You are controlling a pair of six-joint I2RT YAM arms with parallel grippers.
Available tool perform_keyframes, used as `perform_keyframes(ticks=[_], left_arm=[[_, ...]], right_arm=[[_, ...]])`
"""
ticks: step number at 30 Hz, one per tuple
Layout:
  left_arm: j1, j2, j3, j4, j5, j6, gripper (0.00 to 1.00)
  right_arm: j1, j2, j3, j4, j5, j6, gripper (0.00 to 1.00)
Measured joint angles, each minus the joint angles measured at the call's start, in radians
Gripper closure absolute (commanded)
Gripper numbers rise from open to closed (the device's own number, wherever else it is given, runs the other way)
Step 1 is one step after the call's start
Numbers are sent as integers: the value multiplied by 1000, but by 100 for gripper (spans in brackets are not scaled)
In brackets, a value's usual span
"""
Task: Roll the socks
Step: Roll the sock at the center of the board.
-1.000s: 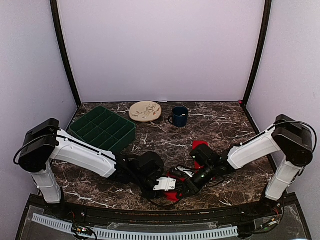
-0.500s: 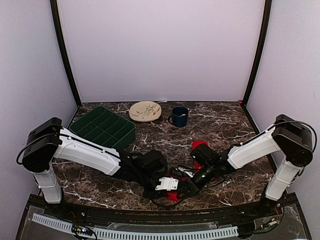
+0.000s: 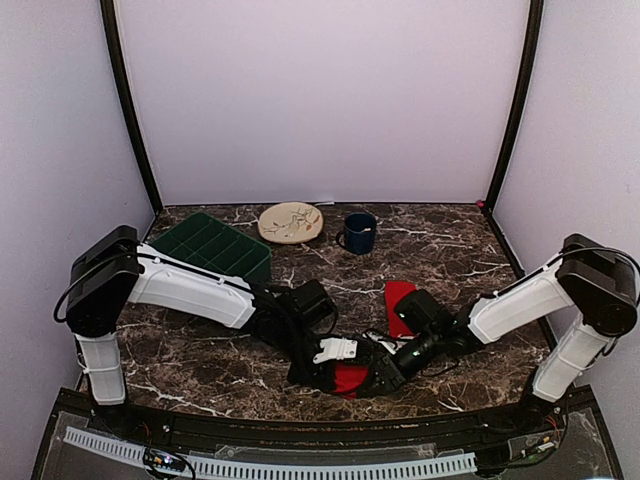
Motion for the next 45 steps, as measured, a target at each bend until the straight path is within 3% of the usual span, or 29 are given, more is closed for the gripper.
perform_keyframes(ticks=[12,23,34,45], left_arm=[[37,69,90,-122,124,-28,88],[70,132,162,-222,234,-51,87],[101,218,256,-332,344,-62,87],[122,254,275,-380,419,-63,87]], right_arm=[[-15,-119,-106,82,135,111,60],[-3,-419,-214,58,398,136,60],[245,-498,-209,-42,702,12,59],[412,-353,-72,-76,896,-142,59]])
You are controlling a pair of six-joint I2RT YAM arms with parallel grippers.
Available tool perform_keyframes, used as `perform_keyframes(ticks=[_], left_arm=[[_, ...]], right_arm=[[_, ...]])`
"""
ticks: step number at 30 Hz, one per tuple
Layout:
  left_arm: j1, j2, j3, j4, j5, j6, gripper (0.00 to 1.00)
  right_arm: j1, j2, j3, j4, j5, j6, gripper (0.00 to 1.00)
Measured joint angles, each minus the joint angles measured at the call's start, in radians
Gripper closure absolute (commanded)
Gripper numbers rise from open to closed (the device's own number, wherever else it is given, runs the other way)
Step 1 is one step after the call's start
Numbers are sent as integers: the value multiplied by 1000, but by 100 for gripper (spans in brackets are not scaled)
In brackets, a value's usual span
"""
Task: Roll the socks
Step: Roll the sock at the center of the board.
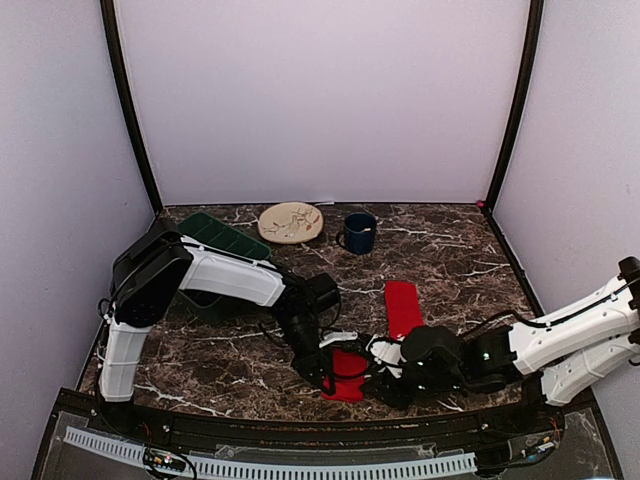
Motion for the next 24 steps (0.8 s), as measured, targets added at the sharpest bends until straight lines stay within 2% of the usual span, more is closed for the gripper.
perform_keyframes(ticks=[5,12,24], left_arm=[[0,7,6,-13,13,0,87],[8,25,21,-33,37,1,87],[11,32,24,-40,52,1,87]], right_arm=[[23,63,43,-1,11,-50,53],[28,124,74,-8,-6,-104,51],[29,198,104,-12,-39,-164,55]])
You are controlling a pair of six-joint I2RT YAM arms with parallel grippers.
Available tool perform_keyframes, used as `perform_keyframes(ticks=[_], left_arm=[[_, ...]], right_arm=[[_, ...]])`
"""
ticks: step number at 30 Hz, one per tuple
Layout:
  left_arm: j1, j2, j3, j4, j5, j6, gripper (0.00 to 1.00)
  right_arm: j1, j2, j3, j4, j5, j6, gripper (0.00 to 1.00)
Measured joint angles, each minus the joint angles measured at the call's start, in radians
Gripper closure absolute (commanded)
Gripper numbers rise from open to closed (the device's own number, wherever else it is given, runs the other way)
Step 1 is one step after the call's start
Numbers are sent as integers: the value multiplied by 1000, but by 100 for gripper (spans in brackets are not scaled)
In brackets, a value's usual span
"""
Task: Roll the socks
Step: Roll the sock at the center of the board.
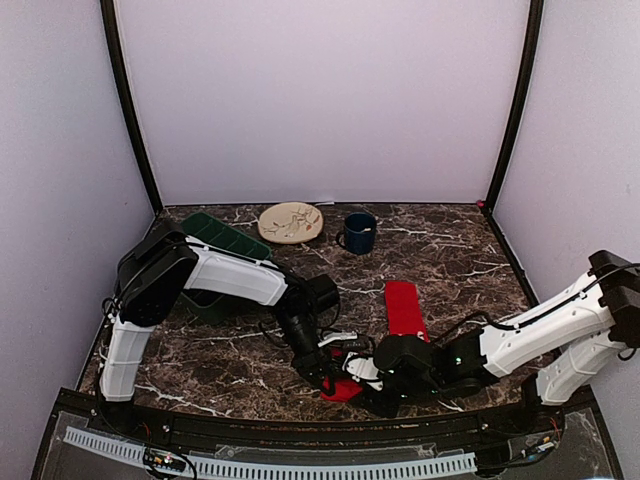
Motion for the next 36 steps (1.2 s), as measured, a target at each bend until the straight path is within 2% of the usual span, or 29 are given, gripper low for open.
perform_keyframes(ticks=[11,16,20,23,27,31,36], left_arm=[[2,3,0,-1,8,0,86],[2,3,0,-1,10,0,86],[2,3,0,-5,11,0,85],[2,3,0,-6,10,0,80],[2,3,0,-8,11,-10,69],[7,3,0,-14,19,-34,63],[16,3,-4,-16,32,-55,61]], right_arm=[[0,41,17,-1,-16,-32,60],[-4,56,18,-1,-20,-43,71],[-13,63,23,-1,-30,-45,82],[-19,63,24,0,-42,-51,92],[-29,63,26,3,-59,-48,99],[-42,63,26,6,-79,-45,100],[-50,64,26,8,-90,-42,100]])
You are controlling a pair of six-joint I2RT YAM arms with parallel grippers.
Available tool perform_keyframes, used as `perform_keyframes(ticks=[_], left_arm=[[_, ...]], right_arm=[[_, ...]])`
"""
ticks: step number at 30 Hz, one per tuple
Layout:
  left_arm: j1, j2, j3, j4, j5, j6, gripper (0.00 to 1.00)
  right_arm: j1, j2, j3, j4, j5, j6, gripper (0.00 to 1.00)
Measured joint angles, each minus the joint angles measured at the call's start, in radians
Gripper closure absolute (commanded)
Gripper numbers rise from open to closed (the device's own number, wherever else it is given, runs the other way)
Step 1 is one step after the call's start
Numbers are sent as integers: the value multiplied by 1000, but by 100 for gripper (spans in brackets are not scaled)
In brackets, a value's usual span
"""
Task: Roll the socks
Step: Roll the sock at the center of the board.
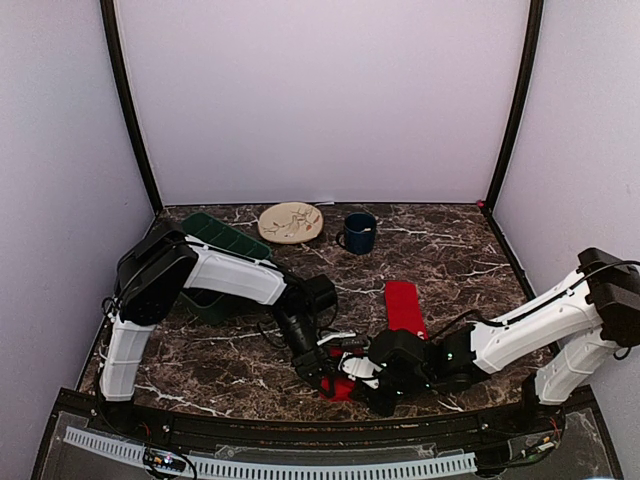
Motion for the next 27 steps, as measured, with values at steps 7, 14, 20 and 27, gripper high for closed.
perform_keyframes(ticks=[7,14,20,27], left_arm=[[11,-5,-22,16,12,-28,61],[17,-19,-38,30,-4,-47,60],[32,-36,-50,35,-30,-62,60],[59,-60,-67,52,-71,-74,60]], right_arm=[[-3,-1,-7,19,1,8,100],[-4,-6,-23,42,9,26,100],[-5,-27,-37,53,20,39,100],[-5,-33,-39,69,30,46,100]])
